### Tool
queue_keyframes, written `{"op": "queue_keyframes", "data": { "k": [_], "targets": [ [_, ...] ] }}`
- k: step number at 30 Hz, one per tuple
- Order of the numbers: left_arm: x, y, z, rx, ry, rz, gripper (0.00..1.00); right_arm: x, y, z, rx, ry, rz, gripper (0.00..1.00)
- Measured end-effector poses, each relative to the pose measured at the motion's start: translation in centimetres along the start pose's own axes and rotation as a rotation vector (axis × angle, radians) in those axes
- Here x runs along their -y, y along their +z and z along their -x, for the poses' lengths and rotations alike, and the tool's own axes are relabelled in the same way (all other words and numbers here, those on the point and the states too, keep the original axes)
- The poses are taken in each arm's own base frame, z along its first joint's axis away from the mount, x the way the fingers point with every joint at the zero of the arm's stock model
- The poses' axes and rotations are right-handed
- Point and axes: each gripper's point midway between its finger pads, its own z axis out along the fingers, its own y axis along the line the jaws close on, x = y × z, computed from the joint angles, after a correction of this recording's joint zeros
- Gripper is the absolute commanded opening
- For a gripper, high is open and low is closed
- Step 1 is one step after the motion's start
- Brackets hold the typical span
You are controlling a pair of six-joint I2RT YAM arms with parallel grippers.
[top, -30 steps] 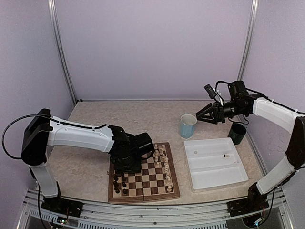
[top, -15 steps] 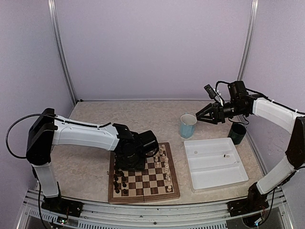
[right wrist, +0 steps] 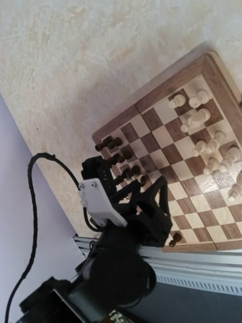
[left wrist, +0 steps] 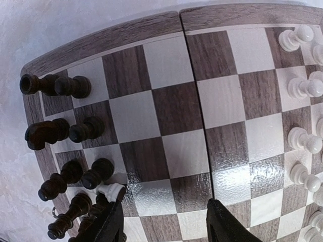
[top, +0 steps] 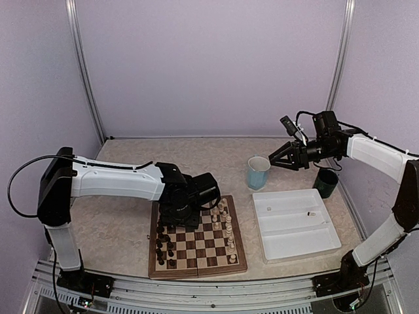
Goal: Set up the chess pieces on the board
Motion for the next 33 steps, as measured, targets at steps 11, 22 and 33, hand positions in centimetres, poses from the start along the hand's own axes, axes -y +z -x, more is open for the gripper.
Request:
{"op": "queue_keyframes", "data": {
  "k": [11,22,33],
  "targets": [
    [-1.0,1.0,-0.1,-0.012,0.016,0.039,0.57,-0.1,0.1,-0.1,-0.002,-0.002,0.004,0.44],
    [-2.0,1.8,-0.5,-0.028,0.021,0.067,0.58,-0.2,0.1,-0.1,-0.002,-0.002,0.007,0.44],
    [-0.1,1.9,-1.1,-0.025,0.066,0.030,0.56,-0.2,0.1,-0.1,-0.002,-0.002,0.008,0.43]
  ]
}}
